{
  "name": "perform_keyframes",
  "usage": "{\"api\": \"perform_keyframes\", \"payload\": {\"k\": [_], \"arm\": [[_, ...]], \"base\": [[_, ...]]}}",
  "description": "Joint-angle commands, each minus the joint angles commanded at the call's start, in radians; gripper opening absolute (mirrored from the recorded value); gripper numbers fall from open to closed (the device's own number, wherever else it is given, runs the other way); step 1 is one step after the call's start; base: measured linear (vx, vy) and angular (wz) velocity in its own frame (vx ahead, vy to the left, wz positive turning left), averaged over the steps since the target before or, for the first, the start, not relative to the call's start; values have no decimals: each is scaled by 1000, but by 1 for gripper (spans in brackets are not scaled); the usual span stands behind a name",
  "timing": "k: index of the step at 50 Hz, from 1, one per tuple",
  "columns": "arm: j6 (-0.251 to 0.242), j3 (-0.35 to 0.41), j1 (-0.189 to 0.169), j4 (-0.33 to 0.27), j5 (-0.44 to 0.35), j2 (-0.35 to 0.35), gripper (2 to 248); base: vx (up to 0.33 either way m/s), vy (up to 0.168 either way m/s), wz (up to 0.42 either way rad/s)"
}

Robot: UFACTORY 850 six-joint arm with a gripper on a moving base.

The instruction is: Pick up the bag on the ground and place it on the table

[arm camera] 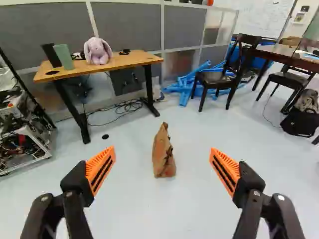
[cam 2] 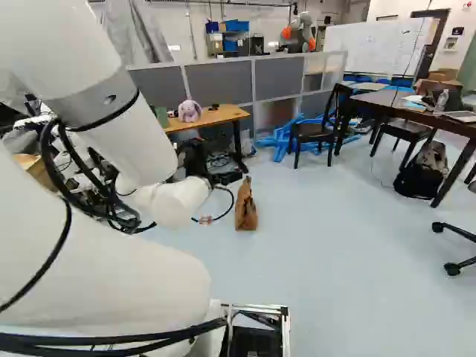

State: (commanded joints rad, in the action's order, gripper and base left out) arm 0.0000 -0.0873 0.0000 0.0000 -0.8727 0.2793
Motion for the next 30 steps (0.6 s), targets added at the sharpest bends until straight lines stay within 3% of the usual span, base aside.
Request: {"api": "perform_keyframes", "payload": {"k": [30], "arm": [[0,0,0,0,0,0,247]], "base": [[72,1,-5]]}}
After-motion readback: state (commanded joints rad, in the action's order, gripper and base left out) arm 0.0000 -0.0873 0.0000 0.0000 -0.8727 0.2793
